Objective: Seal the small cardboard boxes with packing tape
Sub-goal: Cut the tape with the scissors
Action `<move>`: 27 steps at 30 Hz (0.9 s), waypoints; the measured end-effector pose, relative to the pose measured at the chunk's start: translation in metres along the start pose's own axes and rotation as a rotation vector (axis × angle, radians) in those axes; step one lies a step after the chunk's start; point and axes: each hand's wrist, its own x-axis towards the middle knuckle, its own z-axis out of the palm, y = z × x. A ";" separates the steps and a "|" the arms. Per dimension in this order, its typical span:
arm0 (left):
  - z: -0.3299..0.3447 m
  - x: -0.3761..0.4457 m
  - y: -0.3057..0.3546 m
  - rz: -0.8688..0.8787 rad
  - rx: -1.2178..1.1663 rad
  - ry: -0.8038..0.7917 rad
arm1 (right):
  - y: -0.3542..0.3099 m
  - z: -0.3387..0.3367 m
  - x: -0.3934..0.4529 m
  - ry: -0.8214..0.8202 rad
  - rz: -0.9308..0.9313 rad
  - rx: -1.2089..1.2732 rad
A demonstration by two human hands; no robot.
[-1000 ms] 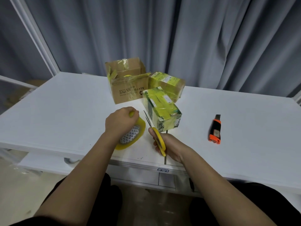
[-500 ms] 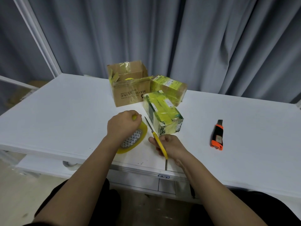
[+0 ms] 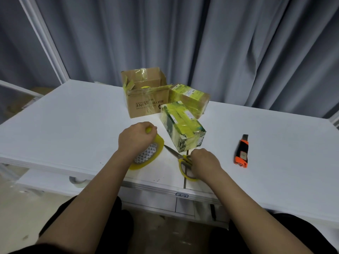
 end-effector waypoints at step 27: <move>0.000 -0.004 -0.013 0.030 -0.107 0.024 | -0.016 -0.002 0.094 0.110 0.004 -0.430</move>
